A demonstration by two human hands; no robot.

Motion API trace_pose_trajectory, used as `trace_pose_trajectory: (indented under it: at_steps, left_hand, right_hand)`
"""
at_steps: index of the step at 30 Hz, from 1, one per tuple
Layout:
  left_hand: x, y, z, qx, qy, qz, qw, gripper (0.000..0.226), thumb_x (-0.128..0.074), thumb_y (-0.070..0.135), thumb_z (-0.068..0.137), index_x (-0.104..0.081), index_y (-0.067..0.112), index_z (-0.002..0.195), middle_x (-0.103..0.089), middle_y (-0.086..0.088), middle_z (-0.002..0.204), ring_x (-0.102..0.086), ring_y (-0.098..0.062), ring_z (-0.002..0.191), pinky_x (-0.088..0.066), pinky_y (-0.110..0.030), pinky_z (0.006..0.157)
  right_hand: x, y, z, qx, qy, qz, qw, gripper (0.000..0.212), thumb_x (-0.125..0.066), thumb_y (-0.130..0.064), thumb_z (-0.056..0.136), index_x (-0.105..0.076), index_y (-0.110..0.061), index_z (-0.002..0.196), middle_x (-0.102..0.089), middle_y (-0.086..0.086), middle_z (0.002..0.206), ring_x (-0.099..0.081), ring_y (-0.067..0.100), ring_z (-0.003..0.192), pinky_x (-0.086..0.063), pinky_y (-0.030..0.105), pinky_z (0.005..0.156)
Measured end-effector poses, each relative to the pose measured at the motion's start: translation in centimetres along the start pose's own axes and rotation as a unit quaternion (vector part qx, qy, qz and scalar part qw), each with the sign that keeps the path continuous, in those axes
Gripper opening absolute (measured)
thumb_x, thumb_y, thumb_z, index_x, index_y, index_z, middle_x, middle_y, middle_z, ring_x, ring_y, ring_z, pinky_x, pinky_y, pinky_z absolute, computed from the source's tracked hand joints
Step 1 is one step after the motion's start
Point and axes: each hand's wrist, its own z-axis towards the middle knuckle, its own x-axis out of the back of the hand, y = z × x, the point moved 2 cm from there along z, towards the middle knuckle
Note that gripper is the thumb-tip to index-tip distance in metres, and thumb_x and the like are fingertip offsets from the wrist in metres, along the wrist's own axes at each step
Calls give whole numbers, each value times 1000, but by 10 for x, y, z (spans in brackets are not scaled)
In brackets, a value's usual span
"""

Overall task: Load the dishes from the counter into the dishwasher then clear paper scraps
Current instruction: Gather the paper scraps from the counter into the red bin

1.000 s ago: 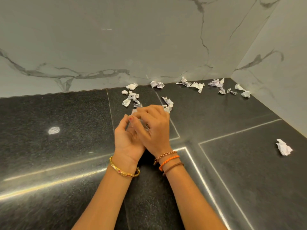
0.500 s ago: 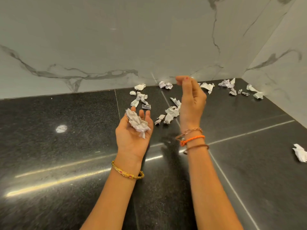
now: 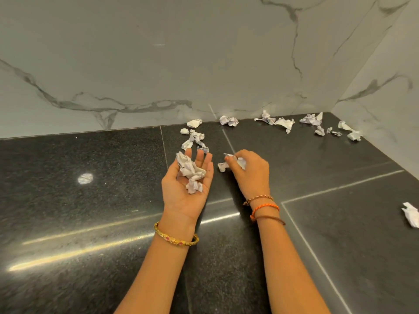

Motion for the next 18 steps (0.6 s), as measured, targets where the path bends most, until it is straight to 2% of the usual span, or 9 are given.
trace_pose_trajectory:
  at_steps: [2,4,5,8,10,12,15,16,18]
  left_hand:
    - [-2,-2,-1,2,9,4,1000,28,-40,27,96,-62,8,97,-64,-15,98,-60,-29,95,-47,-40,90]
    - [-3,-3,-2,9,13,23,1000,29,-39,28,96,-62,10,96,-63,-14,103,-58,-29,96,-42,-38,95]
    - [-4,-5,-2,17,10,42,999,29,-38,28,96,-62,11,96,-63,-13,104,-58,-28,98,-42,-39,96]
    - [-6,-12,-4,42,-19,79,996,28,-40,29,95,-62,12,97,-68,-12,91,-67,-24,85,-53,-36,83]
    - [-7,-16,-4,42,-37,78,995,29,-38,26,96,-62,10,94,-69,-8,76,-69,-19,68,-57,-29,67]
    - [-8,-17,-5,30,-48,81,995,33,-33,27,97,-60,9,92,-67,-7,73,-69,-15,64,-57,-26,63]
    - [-9,-15,-8,27,-61,78,995,39,-31,34,97,-61,10,96,-71,-7,77,-70,-16,67,-57,-29,63]
    - [-8,-14,-8,22,-59,82,995,40,-30,34,98,-61,10,98,-71,-7,79,-71,-17,68,-57,-29,63]
    - [-6,-11,-6,20,-46,81,995,39,-30,34,97,-61,10,95,-70,-7,79,-70,-18,67,-57,-29,63]
  right_hand:
    - [9,-9,-5,-81,62,215,971,15,-63,-18,86,-62,-12,73,-60,-5,64,-54,-2,60,-37,10,59]
    - [18,-20,-14,-123,97,412,898,18,-59,-12,88,-60,-14,70,-57,-14,54,-48,-6,50,-38,7,53]
    - [22,-25,-18,-112,95,446,883,18,-58,-10,88,-60,-16,71,-57,-15,52,-47,-5,50,-38,8,52]
    - [21,-49,-32,-2,4,383,924,11,-61,-17,86,-62,-17,75,-62,-14,62,-53,-5,58,-42,12,57]
    - [9,-56,-42,96,-8,216,972,19,-56,-36,83,-66,-19,81,-61,-14,80,-54,0,79,-38,18,74]
    - [-1,-58,-47,156,19,61,986,37,-40,-46,85,-68,-23,92,-61,-9,103,-45,6,108,-22,20,92]
    - [-7,-62,-49,177,-62,22,982,78,-6,-68,85,-47,-23,133,-42,-7,141,-6,-4,136,19,23,107]
    - [-7,-62,-50,184,-74,24,980,88,4,-71,82,-39,-21,139,-38,-6,146,-1,-3,137,23,26,107]
    - [-4,-62,-47,172,-40,68,982,87,3,-70,84,-41,-17,138,-44,-2,142,-8,1,137,12,31,111]
